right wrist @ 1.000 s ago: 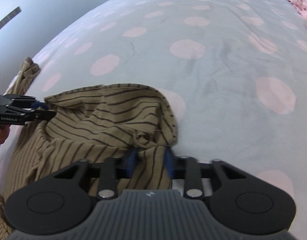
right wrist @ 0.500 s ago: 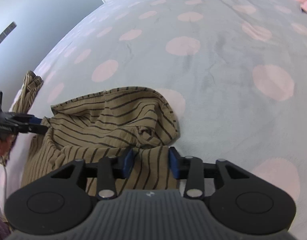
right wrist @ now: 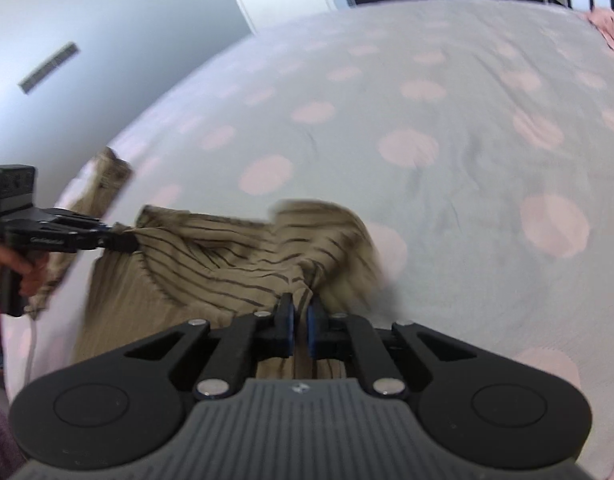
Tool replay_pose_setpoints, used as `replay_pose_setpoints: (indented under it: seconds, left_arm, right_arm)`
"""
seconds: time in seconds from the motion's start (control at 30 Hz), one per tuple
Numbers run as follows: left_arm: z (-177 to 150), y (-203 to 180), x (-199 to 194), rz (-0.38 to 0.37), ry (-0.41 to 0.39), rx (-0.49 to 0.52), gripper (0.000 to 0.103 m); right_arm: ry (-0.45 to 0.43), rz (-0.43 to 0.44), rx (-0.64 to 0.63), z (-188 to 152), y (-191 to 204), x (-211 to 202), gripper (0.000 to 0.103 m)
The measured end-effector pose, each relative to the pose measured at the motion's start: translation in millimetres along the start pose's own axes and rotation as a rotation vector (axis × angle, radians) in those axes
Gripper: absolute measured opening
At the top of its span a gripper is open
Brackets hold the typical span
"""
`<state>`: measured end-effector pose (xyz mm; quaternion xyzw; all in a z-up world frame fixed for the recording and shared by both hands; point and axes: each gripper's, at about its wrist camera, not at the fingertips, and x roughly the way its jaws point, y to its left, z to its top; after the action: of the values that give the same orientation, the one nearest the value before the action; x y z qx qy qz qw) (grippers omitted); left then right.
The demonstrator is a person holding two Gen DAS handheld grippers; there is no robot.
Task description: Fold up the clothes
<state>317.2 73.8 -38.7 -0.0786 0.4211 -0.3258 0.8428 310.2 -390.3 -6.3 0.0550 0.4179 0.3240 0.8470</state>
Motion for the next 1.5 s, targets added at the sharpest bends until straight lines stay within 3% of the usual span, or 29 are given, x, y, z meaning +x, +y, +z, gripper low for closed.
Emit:
replay_pose_setpoints:
  seconds: [0.23, 0.37, 0.57, 0.8, 0.97, 1.17, 1.43, 1.5]
  left_arm:
    - [-7, -43, -66, -0.071, -0.095, 0.069, 0.006]
    - [-20, -65, -104, -0.073, -0.137, 0.107, 0.006]
    - [-54, -96, -151, -0.093, -0.173, 0.149, 0.005]
    - [-105, -126, -195, -0.174, -0.182, 0.188, 0.005]
    - [-145, -138, -197, -0.205, -0.092, 0.199, 0.005]
    - [-186, -142, -171, -0.199, 0.068, 0.207, 0.005]
    - [-228, -143, -128, -0.109, 0.291, 0.294, 0.006]
    - [-232, -145, -122, -0.088, 0.332, 0.313, 0.007]
  right_arm:
    - [-0.103, 0.059, -0.092, -10, 37, -73, 0.007]
    - [-0.157, 0.071, -0.164, -23, 66, -112, 0.007]
    - [-0.218, 0.071, -0.25, -56, 98, -167, 0.007]
    - [-0.251, 0.127, -0.331, -107, 130, -222, 0.007]
    - [-0.198, 0.154, -0.398, -157, 153, -238, 0.007]
    - [-0.049, 0.133, -0.446, -207, 162, -216, 0.007]
    - [0.153, 0.094, -0.531, -250, 171, -168, 0.009]
    - [0.197, 0.078, -0.562, -260, 176, -165, 0.014]
